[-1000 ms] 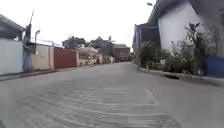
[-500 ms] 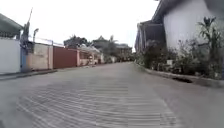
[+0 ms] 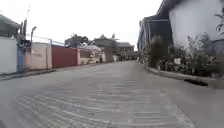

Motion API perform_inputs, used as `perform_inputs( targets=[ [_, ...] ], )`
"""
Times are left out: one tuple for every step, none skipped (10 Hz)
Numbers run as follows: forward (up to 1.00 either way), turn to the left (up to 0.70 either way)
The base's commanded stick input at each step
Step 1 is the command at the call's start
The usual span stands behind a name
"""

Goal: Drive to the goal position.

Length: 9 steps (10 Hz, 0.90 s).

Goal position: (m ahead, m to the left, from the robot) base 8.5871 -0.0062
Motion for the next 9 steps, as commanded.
perform_inputs(
  targets=[
    [1.00,0.01],
    [1.00,0.01],
    [1.00,0.01],
    [1.00,0.01],
    [1.00,0.01],
    [1.00,0.01],
    [1.00,0.01],
    [1.00,0.01],
    [1.00,0.01]
  ],
)
